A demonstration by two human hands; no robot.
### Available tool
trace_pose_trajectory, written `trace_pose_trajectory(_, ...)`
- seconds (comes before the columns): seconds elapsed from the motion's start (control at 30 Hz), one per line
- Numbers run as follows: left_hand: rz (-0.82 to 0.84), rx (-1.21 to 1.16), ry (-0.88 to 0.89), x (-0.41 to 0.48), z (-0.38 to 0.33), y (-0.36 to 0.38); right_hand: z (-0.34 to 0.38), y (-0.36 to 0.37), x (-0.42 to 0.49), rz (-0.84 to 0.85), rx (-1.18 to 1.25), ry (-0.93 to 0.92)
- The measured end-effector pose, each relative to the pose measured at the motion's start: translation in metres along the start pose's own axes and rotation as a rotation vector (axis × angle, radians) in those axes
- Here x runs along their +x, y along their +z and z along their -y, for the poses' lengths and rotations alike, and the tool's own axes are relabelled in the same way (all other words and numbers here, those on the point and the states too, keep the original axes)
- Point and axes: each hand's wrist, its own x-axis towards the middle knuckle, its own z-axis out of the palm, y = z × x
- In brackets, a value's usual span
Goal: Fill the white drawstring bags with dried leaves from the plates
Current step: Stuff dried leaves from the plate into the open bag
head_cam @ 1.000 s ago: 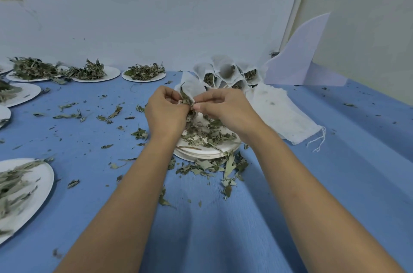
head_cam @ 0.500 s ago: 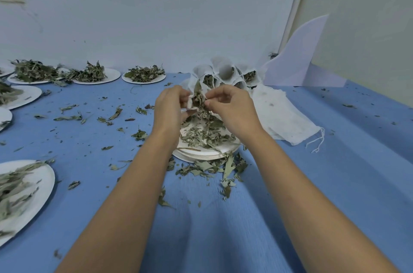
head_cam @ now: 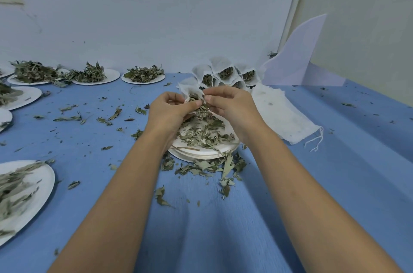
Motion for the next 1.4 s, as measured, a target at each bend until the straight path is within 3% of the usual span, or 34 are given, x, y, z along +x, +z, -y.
trace_pose_trajectory(0.17,-0.033,0.174,0.088,0.0,0.002,0.001,-0.001,0.0,-0.001,-0.017,-0.106,0.015)
trace_pose_trajectory(0.33,-0.143,0.481,0.251,-0.001,0.005,0.002,0.001,0.006,-0.002,0.113,-0.033,0.039)
trace_pose_trajectory(0.43,-0.256,0.533,0.307,-0.003,0.006,0.003,0.002,0.01,-0.004,0.183,-0.005,0.025)
trace_pose_trajectory(0.53,-0.318,0.483,0.325,-0.004,0.006,0.005,0.004,0.011,-0.003,0.12,-0.083,-0.033)
trace_pose_trajectory(0.73,-0.232,0.43,0.296,-0.002,0.001,0.002,0.0,0.006,0.001,-0.173,-0.187,-0.131)
trace_pose_trajectory(0.87,-0.163,0.431,0.301,-0.004,-0.003,0.002,-0.005,0.001,0.003,-0.277,-0.282,-0.141)
trace_pose_trajectory(1.07,-0.025,0.648,0.387,-0.006,-0.005,0.008,-0.005,0.002,0.003,-0.231,-0.383,-0.208)
trace_pose_trajectory(1.3,-0.123,0.716,0.529,-0.008,0.001,0.009,-0.011,0.006,0.005,-0.258,-0.621,-0.287)
trace_pose_trajectory(1.4,-0.085,0.772,0.575,-0.006,0.003,0.007,-0.014,0.005,0.005,-0.255,-0.771,-0.341)
